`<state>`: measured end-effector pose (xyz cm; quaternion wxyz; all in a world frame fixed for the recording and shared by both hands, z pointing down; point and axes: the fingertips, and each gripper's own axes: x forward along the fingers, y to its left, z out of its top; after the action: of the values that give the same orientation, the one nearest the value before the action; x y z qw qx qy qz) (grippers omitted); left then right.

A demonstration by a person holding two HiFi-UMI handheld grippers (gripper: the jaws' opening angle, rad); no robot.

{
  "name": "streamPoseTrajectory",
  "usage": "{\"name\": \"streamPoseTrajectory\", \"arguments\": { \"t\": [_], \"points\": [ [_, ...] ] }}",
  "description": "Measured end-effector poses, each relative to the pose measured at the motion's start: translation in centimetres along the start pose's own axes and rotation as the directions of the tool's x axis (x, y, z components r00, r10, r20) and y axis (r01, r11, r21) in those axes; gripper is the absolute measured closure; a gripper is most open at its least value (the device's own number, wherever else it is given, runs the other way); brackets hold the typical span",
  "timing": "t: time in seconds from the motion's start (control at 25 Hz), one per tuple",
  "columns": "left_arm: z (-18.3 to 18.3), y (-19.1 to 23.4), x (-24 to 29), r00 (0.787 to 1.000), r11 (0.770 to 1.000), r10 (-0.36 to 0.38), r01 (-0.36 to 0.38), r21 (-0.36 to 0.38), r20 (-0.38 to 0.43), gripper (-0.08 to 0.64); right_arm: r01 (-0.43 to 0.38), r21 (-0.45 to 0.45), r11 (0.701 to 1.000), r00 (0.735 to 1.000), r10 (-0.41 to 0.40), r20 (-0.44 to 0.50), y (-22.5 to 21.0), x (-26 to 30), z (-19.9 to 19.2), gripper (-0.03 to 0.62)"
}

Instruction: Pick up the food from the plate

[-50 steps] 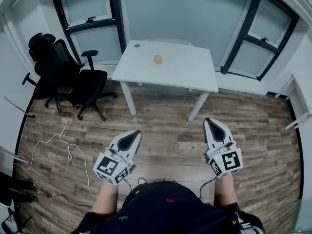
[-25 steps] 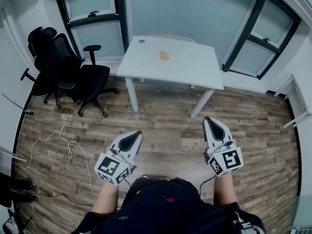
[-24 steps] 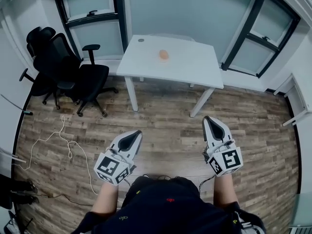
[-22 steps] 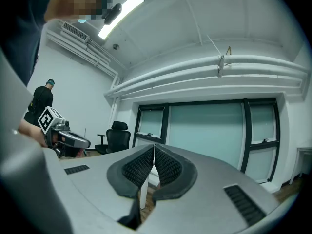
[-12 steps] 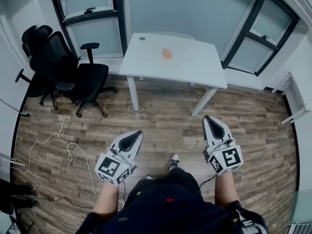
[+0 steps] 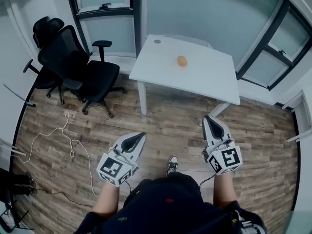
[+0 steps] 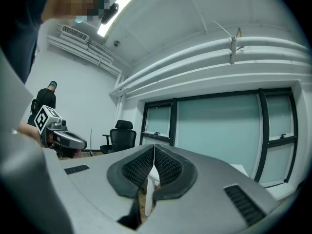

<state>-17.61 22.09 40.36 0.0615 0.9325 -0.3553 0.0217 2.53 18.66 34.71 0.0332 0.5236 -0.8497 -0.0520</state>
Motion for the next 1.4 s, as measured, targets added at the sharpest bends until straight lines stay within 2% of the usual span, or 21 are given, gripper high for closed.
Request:
{"name": "streamPoseTrajectory", "arguments": {
  "t": [0.2, 0.48, 0.8, 1.16, 1.4],
  "points": [
    [1.7, 2.0, 6.0, 1.0, 1.0, 0.021, -0.021, 0.004, -0.008, 0.537, 0.001, 0.018, 1.0, 1.0, -0.001, 0.01, -5.7, 3.1, -0.4, 0.568],
    [3.5, 2.2, 16.8, 0.999, 0.999, 0.003, -0.002, 0.049, -0.033, 0.537, 0.033, 0.068, 0.997, 0.999, -0.034, 0.014, -16.6, 6.0, -2.0, 0.568],
    [5.0, 2.5, 27.9, 0.998, 0.999, 0.034, -0.031, 0.043, -0.056, 0.537, 0.015, 0.111, 0.994, 1.0, -0.014, -0.008, -26.7, 9.7, -5.2, 0.568],
    [4.3, 5.3, 33.8, 0.994, 0.999, 0.05, -0.048, 0.025, -0.097, 0.537, -0.007, 0.133, 0.991, 1.0, 0.01, -0.021, -30.9, 14.2, -7.5, 0.568],
    [3.8, 9.0, 36.4, 0.996, 1.0, 0.007, -0.006, 0.011, -0.092, 0.537, 0.027, 0.121, 0.992, 0.999, -0.022, -0.048, -32.2, 17.4, -8.2, 0.568]
  ]
}}
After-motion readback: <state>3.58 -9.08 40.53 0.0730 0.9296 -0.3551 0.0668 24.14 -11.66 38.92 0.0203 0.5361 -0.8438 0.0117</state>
